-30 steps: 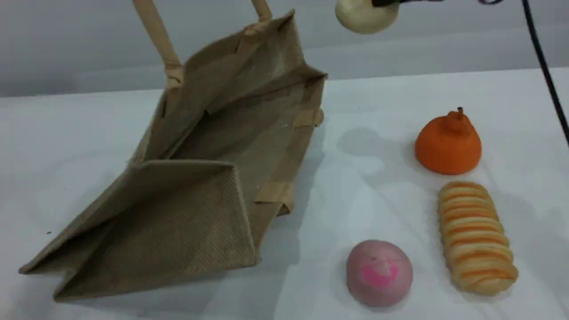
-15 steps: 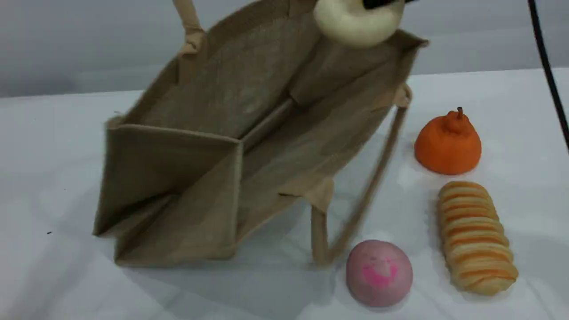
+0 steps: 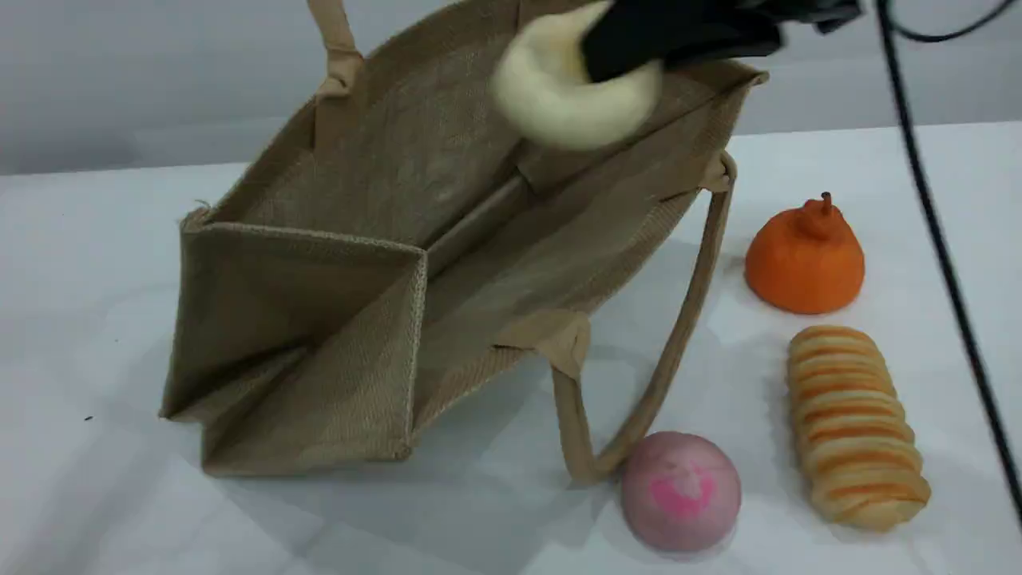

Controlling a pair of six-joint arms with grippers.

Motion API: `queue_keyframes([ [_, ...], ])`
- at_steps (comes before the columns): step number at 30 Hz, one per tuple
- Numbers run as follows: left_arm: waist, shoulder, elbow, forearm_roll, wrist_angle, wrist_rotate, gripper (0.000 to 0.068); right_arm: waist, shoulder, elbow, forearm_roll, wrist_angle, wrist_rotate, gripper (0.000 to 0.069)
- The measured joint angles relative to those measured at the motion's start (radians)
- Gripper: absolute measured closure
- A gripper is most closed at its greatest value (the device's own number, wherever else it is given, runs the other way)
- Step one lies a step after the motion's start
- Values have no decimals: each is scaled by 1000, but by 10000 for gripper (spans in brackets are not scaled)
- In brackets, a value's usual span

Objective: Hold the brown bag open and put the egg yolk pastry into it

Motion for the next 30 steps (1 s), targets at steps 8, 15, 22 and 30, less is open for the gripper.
queue_keyframes([
  [8, 0, 0, 0, 0, 0, -7, 594, 161, 90, 0, 100, -266, -35, 653],
  [15, 0, 0, 0, 0, 0, -9, 594, 160, 224, -90, 129, -302, -65, 653],
  [22, 0, 1, 0, 0, 0, -9, 594, 160, 314, -172, 129, -329, -69, 651],
  [30, 0, 2, 0, 0, 0, -9, 594, 160, 338, -181, 125, -314, -77, 513],
])
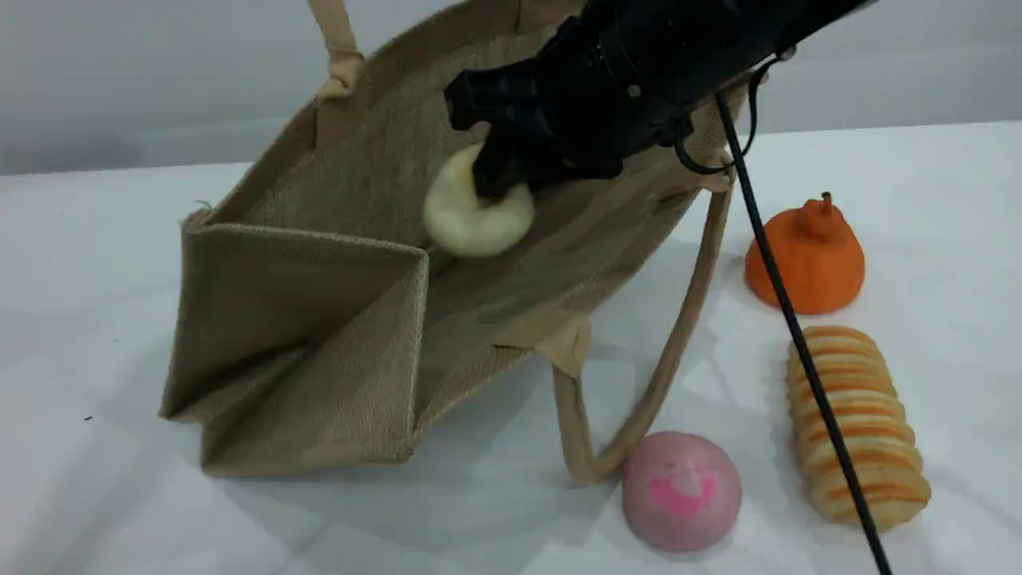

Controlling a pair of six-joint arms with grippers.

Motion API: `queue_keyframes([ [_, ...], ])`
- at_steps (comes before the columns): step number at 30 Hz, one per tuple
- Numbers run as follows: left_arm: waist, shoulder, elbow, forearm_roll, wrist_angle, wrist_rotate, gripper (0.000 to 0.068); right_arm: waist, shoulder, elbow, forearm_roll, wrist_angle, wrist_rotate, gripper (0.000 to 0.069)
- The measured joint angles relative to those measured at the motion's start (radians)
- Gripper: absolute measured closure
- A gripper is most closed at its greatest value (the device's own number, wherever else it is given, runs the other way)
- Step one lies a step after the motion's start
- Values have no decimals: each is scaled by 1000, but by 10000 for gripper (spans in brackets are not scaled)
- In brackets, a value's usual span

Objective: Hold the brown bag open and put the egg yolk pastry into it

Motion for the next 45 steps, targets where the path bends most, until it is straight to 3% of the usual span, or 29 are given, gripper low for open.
queue_keyframes([
  [6, 0, 0, 0, 0, 0, 0, 594, 1, -12, -18, -13, 34, -15, 241],
  [10, 0, 0, 0, 2, -1, 0, 594, 0, -60, -18, -60, 99, -18, 167],
  [20, 4, -12, 0, 1, 1, 14, 594, -1, -294, -17, -335, 175, 172, 169],
  [25, 47, -45, 0, -17, 2, 15, 594, -1, -382, -17, -481, 178, 295, 174],
  [29, 103, -69, 0, -88, 3, 22, 594, -1, -381, -17, -564, 194, 370, 174],
  [33, 150, -91, 0, -134, 2, 28, 594, -1, -381, -17, -566, 194, 379, 174],
  [45, 150, -66, 13, -131, -1, 28, 594, -2, -422, -17, -591, 212, 387, 174],
])
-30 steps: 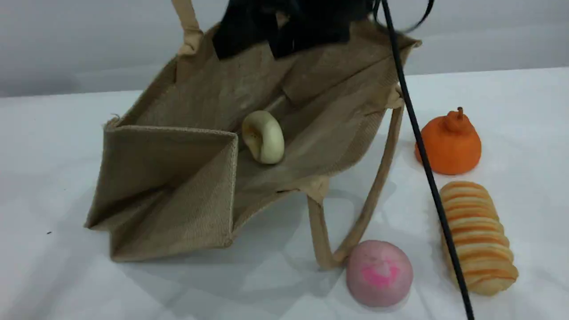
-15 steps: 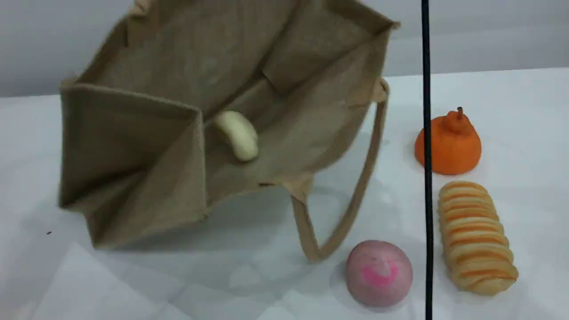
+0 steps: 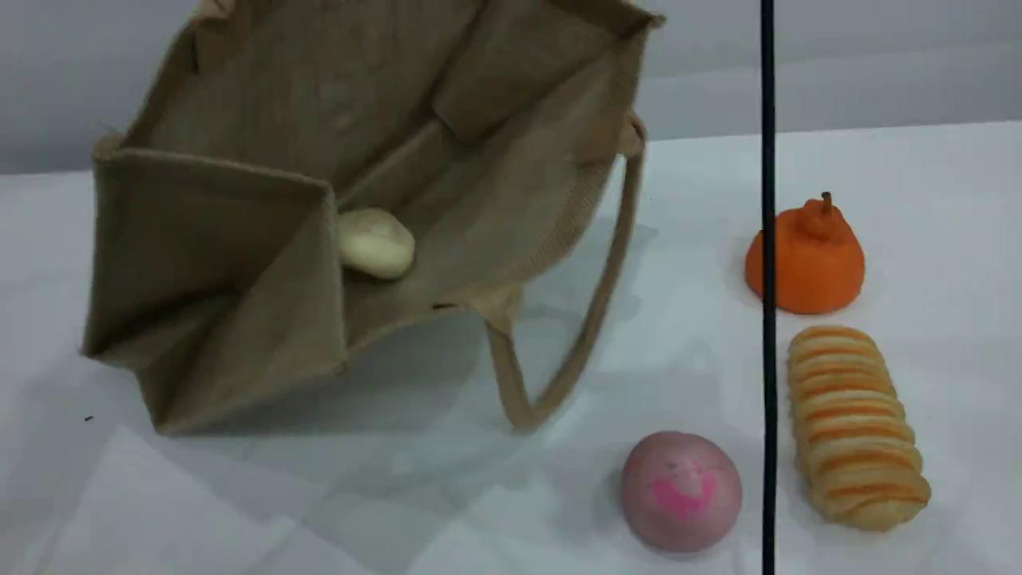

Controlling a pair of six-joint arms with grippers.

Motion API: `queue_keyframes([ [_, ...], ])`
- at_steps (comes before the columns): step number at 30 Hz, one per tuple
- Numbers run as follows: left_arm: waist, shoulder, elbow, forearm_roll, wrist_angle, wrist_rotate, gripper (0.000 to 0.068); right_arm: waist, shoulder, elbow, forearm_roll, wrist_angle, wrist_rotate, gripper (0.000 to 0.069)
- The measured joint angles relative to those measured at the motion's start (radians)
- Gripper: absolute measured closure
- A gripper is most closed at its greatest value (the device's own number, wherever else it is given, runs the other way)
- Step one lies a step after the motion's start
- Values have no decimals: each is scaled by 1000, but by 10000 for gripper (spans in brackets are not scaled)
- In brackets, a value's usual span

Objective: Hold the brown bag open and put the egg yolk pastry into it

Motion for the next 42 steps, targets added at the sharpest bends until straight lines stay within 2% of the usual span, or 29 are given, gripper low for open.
queue_keyframes([
  [5, -1, 39, 2, -1, -2, -1, 594, 0, -91, 0, -87, 5, 46, 174],
  [8, -21, 58, 9, -7, -4, -2, 594, 0, -162, 0, -161, 33, 96, 174],
  [14, -97, 119, 19, 0, -3, 27, 594, 0, -310, 0, -320, 159, 199, 174],
  [21, -179, 202, 19, 6, -3, 27, 594, 0, -490, 0, -523, 285, 395, 174],
  [30, -270, 310, 19, 7, -103, 28, 594, 0, -723, 0, -809, 489, 651, 174],
  [35, -298, 353, 19, 4, -130, 28, 594, 0, -826, 0, -925, 598, 736, 175],
  [42, -316, 370, 19, 21, -101, 24, 564, 0, -884, 0, -951, 734, 758, 175],
])
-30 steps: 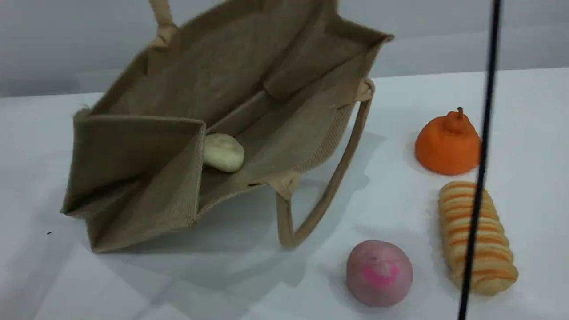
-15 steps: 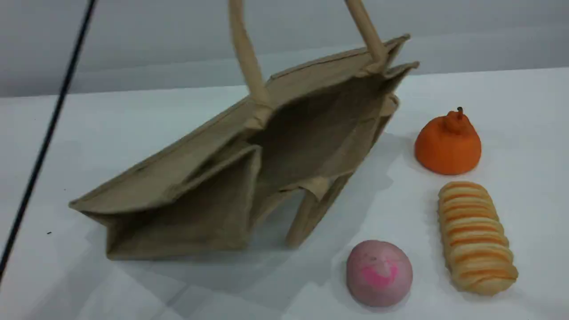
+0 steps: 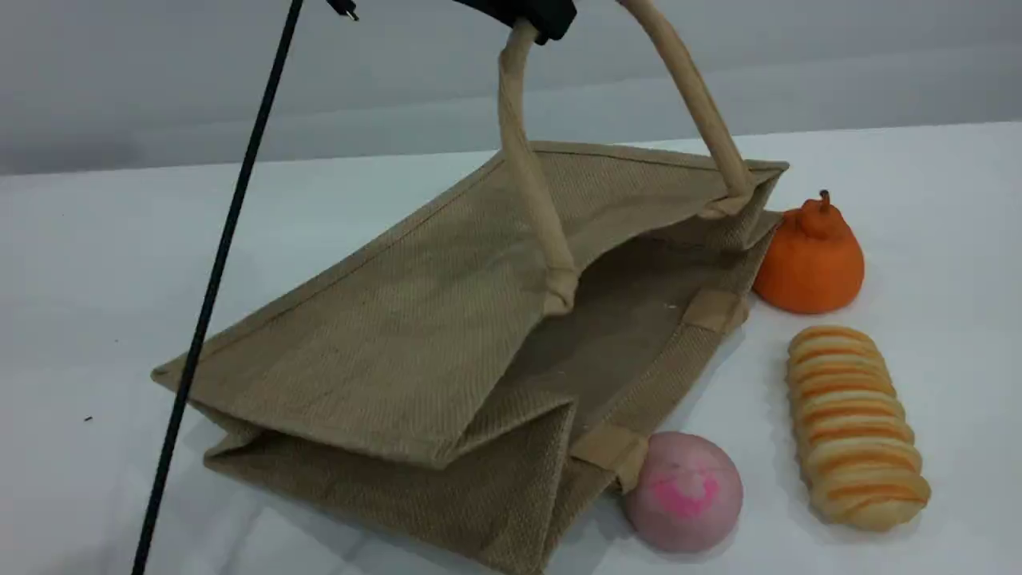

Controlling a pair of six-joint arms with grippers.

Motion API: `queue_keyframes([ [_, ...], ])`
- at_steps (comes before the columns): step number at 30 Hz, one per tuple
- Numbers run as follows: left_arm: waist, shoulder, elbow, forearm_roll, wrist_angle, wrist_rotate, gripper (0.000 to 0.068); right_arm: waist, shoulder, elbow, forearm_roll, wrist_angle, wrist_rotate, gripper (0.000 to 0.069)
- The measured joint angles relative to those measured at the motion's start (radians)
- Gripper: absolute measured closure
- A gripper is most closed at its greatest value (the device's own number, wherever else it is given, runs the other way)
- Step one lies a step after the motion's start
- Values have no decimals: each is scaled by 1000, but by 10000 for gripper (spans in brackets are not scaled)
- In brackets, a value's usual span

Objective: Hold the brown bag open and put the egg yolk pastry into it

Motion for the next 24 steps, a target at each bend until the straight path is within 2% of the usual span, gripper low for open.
queue_keyframes([
  [4, -14, 0, 0, 61, 25, 0, 440, 0, -2, 0, -6, 14, 7, 175],
  [9, -14, -2, -1, 65, 76, -2, 211, 0, -3, 1, -1, 11, 7, 175],
  [11, -14, -12, -8, 66, 104, -2, 156, 0, -3, 1, -3, 11, 8, 175],
  [13, -14, -29, -14, 71, 104, -2, 132, 0, -7, 2, -3, 11, 8, 175],
  [18, -14, -108, -20, 124, 105, -3, 124, 0, -67, 36, 2, 9, 12, 175],
  [24, -14, -258, -20, 146, 106, -33, 124, 0, -201, 182, 2, 10, 15, 175],
])
